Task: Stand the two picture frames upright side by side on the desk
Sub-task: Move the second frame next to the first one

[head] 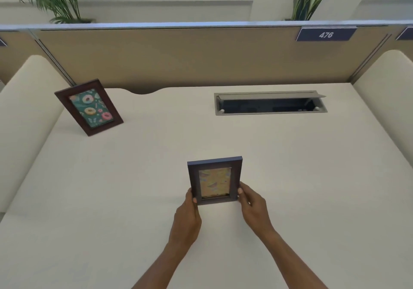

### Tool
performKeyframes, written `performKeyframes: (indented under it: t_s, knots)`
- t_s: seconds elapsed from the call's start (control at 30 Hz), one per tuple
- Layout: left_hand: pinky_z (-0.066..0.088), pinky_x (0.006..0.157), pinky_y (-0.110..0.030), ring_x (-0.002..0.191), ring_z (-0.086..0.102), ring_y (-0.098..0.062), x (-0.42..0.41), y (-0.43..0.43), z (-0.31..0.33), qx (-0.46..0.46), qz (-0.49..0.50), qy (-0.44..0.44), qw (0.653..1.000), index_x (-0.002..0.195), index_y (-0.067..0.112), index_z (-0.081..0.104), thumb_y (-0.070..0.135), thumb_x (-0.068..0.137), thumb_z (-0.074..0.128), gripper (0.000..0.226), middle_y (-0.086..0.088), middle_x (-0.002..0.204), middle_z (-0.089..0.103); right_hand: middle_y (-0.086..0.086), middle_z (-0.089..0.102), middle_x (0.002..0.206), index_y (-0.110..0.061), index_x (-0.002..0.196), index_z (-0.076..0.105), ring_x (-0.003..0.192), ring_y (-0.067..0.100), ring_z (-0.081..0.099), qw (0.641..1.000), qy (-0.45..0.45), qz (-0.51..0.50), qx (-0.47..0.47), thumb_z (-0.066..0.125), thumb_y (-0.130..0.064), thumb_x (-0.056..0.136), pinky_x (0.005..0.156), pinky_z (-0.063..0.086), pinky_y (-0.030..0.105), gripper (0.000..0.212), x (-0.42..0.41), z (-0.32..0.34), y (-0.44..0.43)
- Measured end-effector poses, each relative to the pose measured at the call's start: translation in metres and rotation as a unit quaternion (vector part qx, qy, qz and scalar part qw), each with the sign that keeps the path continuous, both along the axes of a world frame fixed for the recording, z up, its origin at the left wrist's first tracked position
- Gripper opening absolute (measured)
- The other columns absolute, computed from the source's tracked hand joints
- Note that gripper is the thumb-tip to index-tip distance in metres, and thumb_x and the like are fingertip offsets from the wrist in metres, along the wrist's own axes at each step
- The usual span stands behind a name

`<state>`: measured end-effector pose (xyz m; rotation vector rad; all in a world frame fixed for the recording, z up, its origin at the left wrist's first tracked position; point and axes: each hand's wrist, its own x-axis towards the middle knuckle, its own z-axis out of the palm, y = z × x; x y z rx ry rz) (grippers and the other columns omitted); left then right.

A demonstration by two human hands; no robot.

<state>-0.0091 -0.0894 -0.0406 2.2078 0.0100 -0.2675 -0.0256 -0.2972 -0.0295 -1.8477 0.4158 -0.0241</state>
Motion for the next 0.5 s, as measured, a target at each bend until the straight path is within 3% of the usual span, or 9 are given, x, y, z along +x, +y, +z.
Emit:
performKeyframes:
  t_s: [0.17,0.33,0.5]
  knots:
    - [0.041,0.056,-0.01,0.063,0.06,-0.002,0.001,-0.005,0.001,-0.02,0.029,-0.009,0.999,0.14,0.022,0.05,0.021,0.109,0.03,0.037,0.018,0.08,0.063,-0.009,0.071,0.126,-0.017,0.135,0.064,0.118,0.003,0.065,1.0,-0.009,-0.019,0.003,0.051,-0.018,0.103,0.1,0.055,0.031,0.034,0.0,-0.006,0.001]
    - [0.043,0.06,-0.009,0.07,0.063,-0.009,0.01,-0.007,0.004,-0.031,0.038,-0.018,0.999,0.138,0.021,0.053,0.021,0.109,0.03,0.037,0.007,0.094,0.071,-0.005,0.072,0.126,-0.014,0.135,0.064,0.118,0.009,0.065,1.0,-0.004,-0.026,0.0,0.052,-0.02,0.103,0.101,0.055,0.037,0.034,0.014,-0.005,-0.001]
    - [0.043,0.061,-0.007,0.074,0.065,0.0,0.037,-0.005,0.011,-0.049,0.056,-0.055,0.996,0.134,0.019,0.057,0.018,0.109,0.033,0.034,0.011,0.093,0.069,-0.003,0.071,0.127,-0.013,0.135,0.064,0.121,0.014,0.065,0.999,-0.005,-0.031,0.011,0.053,-0.021,0.103,0.104,0.054,0.041,0.035,0.045,0.001,0.005]
